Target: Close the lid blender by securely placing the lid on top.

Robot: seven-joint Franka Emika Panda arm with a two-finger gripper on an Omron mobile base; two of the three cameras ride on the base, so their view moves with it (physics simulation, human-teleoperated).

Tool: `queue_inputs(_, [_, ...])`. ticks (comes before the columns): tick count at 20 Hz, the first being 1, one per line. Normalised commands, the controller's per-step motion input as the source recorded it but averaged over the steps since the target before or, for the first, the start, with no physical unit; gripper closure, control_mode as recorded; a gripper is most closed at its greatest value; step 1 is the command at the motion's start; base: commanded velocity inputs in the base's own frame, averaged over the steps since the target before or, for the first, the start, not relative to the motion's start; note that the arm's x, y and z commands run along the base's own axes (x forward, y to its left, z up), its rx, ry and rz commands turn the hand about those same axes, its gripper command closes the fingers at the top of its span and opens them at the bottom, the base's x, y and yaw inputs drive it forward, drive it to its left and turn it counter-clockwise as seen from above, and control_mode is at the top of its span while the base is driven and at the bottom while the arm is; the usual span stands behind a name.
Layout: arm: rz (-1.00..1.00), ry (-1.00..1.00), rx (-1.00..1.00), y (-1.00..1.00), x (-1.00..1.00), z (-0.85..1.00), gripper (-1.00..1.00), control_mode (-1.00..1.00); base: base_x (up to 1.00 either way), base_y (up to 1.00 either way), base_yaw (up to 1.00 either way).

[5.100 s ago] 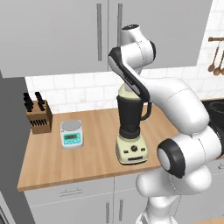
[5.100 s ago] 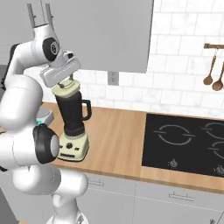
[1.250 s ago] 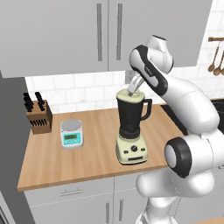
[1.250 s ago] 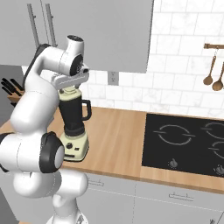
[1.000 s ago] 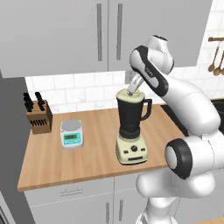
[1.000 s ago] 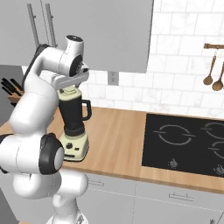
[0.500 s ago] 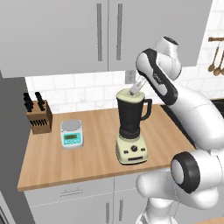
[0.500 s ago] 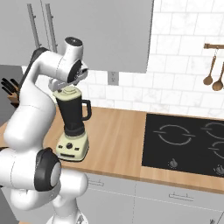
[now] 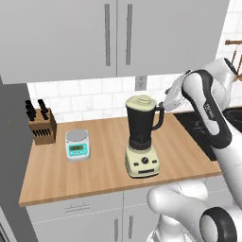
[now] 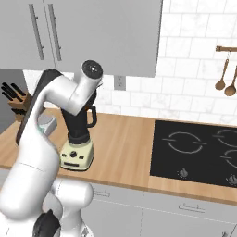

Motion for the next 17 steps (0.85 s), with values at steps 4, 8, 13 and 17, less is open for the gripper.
queue_inputs(4, [0.0, -0.42, 0.34, -1.0, -1.0, 0.05, -1.0, -1.0, 0.0, 0.0, 0.0])
queue_inputs(8, [0.0, -0.4, 0.28, -1.0, -1.0, 0.01, -1.0, -1.0, 0.0, 0.0, 0.0])
queue_inputs(13, [0.0, -0.37, 0.32, -1.0, -1.0, 0.32, -1.0, -1.0, 0.0, 0.0, 0.0])
queue_inputs(17, [-0.01, -0.38, 0.38, -0.75, -0.96, 0.96, -1.0, -1.0, 0.0, 0.0, 0.0])
